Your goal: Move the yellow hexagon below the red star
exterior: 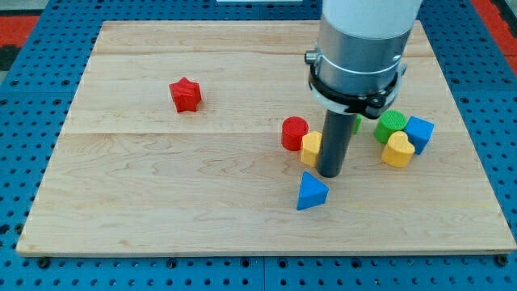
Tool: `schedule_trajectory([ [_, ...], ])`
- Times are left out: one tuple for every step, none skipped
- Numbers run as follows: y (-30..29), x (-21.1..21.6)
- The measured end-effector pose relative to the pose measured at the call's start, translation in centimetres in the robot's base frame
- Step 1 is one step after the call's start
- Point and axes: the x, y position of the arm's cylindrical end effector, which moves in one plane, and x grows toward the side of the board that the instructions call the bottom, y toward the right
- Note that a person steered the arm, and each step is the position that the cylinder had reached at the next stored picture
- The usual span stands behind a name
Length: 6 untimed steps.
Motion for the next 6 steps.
schedule_trajectory([
  [1.3, -0.7],
  [2.5, -2.7],
  [-1.0, -3.4],
  [-6.1, -3.1],
  [-4.3, 0.7],
  [-6.9, 2.0],
])
